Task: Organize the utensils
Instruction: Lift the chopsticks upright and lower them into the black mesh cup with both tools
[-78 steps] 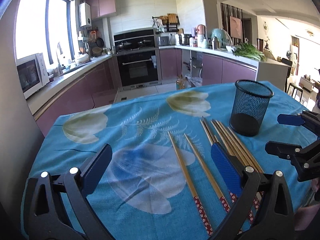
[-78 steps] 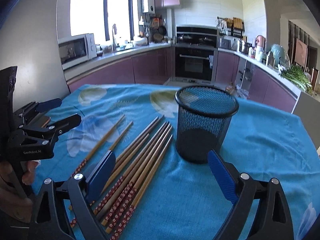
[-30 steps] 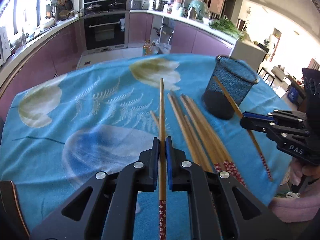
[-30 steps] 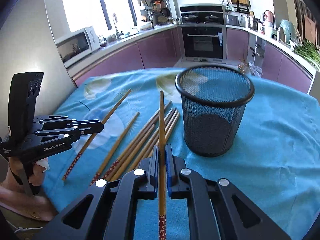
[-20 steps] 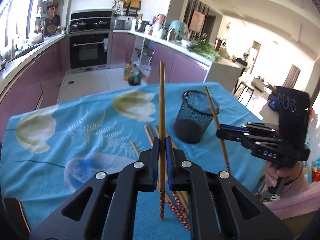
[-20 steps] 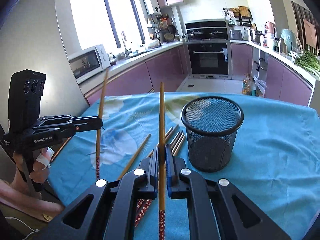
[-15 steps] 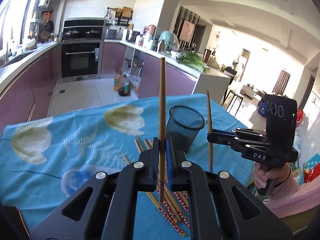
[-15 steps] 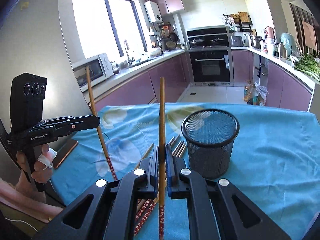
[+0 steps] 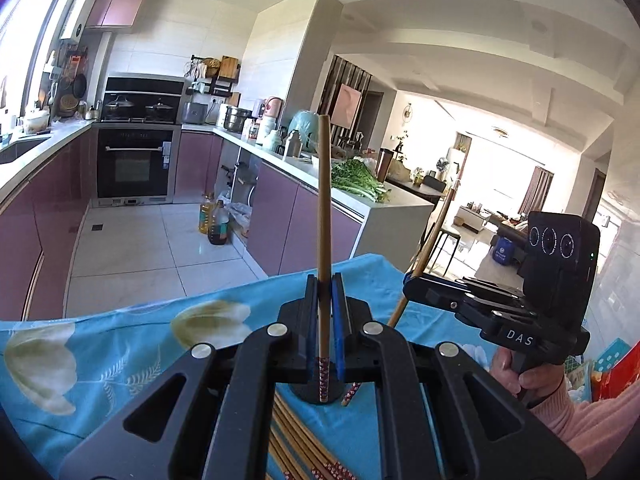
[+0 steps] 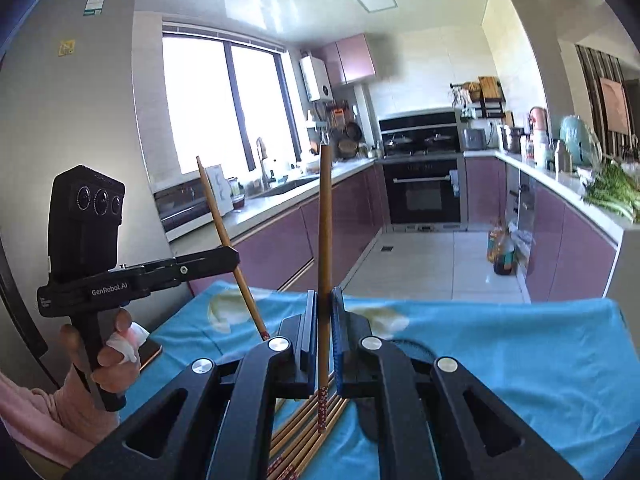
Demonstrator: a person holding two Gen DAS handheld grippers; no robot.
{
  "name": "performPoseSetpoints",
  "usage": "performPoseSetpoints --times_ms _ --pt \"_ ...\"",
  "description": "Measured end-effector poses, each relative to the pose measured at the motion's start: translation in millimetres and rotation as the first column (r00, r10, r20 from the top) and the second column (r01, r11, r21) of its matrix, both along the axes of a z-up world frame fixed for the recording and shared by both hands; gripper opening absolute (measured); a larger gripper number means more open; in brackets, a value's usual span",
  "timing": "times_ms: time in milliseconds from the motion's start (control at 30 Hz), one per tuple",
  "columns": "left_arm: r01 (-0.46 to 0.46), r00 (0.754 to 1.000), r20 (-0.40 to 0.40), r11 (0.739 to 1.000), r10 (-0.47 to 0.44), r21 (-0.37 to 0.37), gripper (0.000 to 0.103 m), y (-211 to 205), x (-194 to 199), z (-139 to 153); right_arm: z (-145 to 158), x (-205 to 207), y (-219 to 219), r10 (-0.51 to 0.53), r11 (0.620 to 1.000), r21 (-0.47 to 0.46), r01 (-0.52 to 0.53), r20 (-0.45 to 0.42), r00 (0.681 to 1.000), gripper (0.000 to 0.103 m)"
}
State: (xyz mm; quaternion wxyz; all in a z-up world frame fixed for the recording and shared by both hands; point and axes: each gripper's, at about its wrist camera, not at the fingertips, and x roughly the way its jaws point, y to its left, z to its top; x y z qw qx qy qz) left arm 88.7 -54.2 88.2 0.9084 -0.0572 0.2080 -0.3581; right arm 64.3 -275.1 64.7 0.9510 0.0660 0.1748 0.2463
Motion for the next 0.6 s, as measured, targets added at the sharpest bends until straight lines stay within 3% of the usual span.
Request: performPoseSetpoints --times_ms 233,300,600 --pt "0.017 1.000 0.016 1.000 -0.017 -0.009 0.007 -33 17 14 17 16 -14 -0.062 0.998 -0.023 0.064 0.064 0.996 0.006" --pt "0.021 1.000 -0.002 1.000 -0.021 0.006 0.007 -43 23 9 11 27 -16 -0.064 0.997 -0.034 0.065 0.038 0.997 0.006" --pt "0.045 0.993 -0.116 0.991 -0.030 0.128 0.007 -81 54 -64 -38 62 -2 -0.048 0.989 -0.145 0.024 -0.163 0.985 0.006"
